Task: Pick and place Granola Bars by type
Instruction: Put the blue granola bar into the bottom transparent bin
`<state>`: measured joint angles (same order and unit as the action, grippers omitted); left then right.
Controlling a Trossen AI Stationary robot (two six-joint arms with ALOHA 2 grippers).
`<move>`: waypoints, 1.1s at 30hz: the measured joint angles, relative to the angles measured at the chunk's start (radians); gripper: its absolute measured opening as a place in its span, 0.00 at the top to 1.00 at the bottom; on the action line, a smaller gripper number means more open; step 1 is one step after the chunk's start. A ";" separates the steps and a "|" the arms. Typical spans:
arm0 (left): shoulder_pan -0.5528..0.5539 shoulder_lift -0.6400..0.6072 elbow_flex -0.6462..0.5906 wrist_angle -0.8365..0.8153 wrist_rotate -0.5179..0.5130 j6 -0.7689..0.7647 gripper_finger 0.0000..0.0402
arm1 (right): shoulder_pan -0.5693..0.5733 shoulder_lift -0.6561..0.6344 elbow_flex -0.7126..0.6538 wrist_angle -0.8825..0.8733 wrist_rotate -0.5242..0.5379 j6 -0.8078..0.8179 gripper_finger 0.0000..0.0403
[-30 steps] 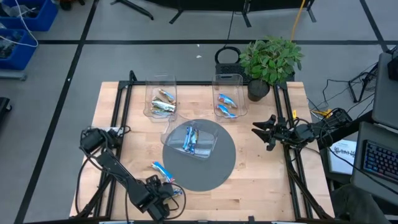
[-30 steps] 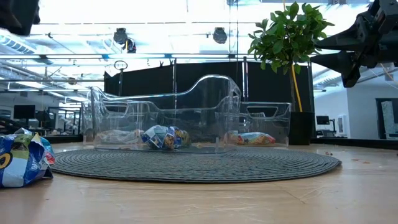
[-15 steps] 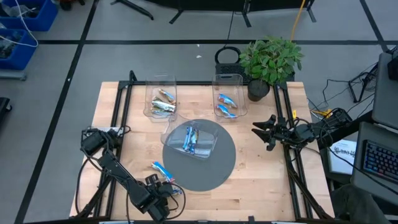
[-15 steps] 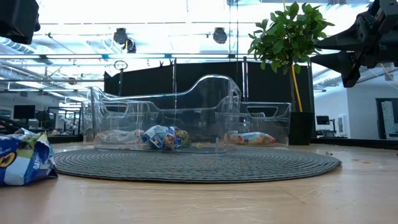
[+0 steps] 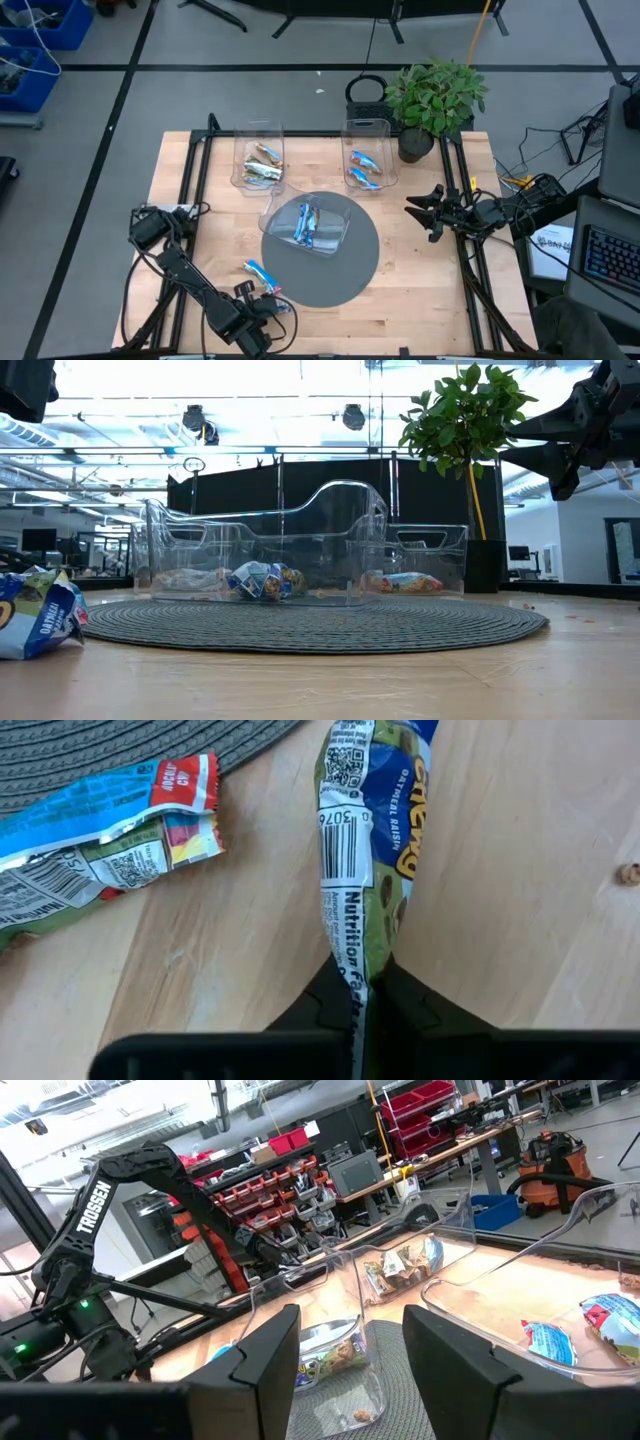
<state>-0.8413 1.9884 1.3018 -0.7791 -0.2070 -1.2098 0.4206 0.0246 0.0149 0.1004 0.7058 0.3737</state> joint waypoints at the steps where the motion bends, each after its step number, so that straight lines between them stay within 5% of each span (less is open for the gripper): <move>1: 0.000 0.000 0.000 0.000 0.000 0.000 0.96 | 0.000 0.000 0.000 0.000 0.000 0.000 0.58; 11: 0.010 -0.094 -0.001 -0.009 -0.059 0.002 0.96 | 0.000 0.000 0.000 0.000 0.000 0.000 0.58; 23: 0.136 -0.386 0.000 -0.055 -0.413 0.099 0.96 | 0.000 0.000 0.000 0.000 0.000 0.000 0.58; 33: 0.341 -0.530 0.000 0.028 -0.573 0.270 0.96 | 0.000 0.000 0.000 0.000 0.000 0.000 0.58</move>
<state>-0.5004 1.4583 1.3018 -0.7516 -0.7796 -0.9397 0.4204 0.0250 0.0151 0.1001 0.7057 0.3733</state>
